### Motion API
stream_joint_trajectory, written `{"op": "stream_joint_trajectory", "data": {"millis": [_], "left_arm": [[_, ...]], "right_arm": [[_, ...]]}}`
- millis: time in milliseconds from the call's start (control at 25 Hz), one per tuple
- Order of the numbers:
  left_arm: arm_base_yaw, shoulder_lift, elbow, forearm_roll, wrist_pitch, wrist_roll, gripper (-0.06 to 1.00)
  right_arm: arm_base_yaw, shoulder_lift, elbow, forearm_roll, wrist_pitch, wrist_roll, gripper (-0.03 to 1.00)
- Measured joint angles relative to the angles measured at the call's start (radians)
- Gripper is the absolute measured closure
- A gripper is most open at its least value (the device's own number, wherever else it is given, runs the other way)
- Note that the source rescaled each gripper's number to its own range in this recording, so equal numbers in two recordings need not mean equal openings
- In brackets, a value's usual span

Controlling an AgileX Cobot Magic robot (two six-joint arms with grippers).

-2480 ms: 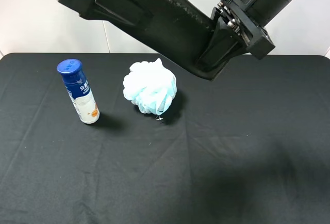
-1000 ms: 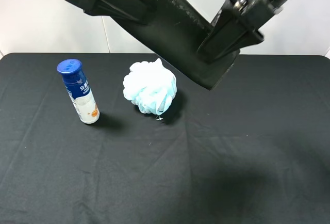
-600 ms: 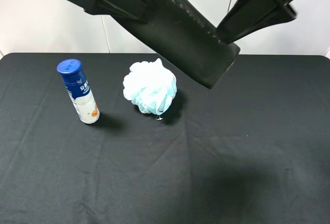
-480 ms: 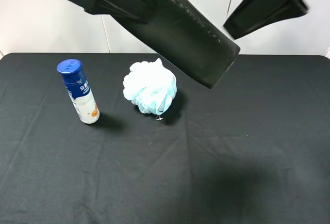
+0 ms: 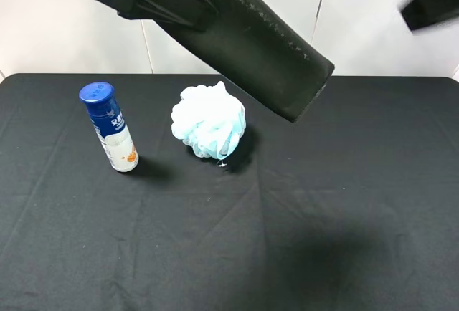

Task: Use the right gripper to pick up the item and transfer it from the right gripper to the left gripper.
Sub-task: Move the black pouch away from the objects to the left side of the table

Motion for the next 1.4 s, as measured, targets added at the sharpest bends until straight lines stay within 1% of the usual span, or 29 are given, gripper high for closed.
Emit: {"op": "stream_joint_trajectory", "data": {"millis": [160, 280, 520, 640, 880, 1000, 1240, 1400], "left_arm": [[0.0, 0.0, 0.0, 0.0, 0.0, 0.0, 0.93], [0.0, 0.0, 0.0, 0.0, 0.0, 0.0, 0.93], [0.0, 0.0, 0.0, 0.0, 0.0, 0.0, 0.93], [0.0, 0.0, 0.0, 0.0, 0.0, 0.0, 0.93], [0.0, 0.0, 0.0, -0.001, 0.0, 0.0, 0.94], [0.0, 0.0, 0.0, -0.016, 0.0, 0.0, 0.94], [0.0, 0.0, 0.0, -0.017, -0.001, 0.0, 0.94], [0.0, 0.0, 0.0, -0.017, -0.001, 0.001, 0.94]], "right_arm": [[0.0, -0.109, 0.143, -0.038, 0.002, 0.048, -0.03], [0.0, -0.19, 0.244, -0.071, 0.003, 0.108, -0.03], [0.0, -0.385, 0.431, -0.173, 0.003, 0.261, -0.03], [0.0, -0.493, 0.509, -0.202, 0.003, 0.306, -0.03], [0.0, -0.691, 0.637, -0.212, -0.015, 0.328, -0.03], [0.0, -0.775, 0.686, -0.212, -0.064, 0.339, -0.03], [0.003, -0.925, 0.776, -0.209, -0.156, 0.339, -0.03], [0.003, -0.993, 0.797, -0.209, -0.184, 0.342, -0.03]]}}
